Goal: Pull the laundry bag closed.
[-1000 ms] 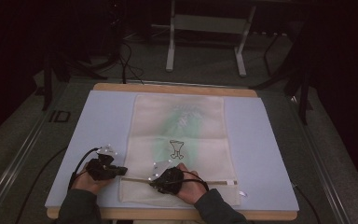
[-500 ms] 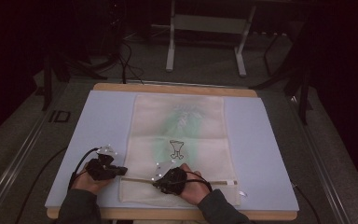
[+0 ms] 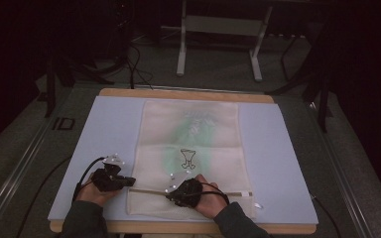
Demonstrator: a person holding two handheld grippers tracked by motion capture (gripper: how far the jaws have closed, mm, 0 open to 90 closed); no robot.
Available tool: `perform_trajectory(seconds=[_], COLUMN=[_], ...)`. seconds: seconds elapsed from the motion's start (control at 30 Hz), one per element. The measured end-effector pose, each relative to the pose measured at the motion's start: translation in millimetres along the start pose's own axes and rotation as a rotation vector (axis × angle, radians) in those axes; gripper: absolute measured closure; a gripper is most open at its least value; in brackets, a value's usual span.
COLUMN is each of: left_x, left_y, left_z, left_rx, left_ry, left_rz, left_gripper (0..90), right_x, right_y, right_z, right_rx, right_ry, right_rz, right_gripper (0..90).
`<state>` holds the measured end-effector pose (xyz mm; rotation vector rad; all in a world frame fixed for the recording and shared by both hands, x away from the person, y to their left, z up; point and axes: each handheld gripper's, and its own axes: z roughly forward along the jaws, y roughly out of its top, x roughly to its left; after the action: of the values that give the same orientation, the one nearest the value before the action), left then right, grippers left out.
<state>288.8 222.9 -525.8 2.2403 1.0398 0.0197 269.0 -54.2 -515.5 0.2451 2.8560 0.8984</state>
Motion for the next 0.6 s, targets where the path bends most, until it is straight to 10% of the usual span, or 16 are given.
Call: perform_trajectory(seconds=[0.6], left_x=[0.1], left_y=[-0.1], left_z=[-0.1], left_rx=[0.0], left_ry=[0.0], left_rz=[0.001], left_gripper=[89.8], right_x=[-0.7], right_y=[-5.4], right_z=[-3.9], right_rx=[0.009], right_ry=[-0.005], right_rz=[-0.003], right_gripper=[82.2])
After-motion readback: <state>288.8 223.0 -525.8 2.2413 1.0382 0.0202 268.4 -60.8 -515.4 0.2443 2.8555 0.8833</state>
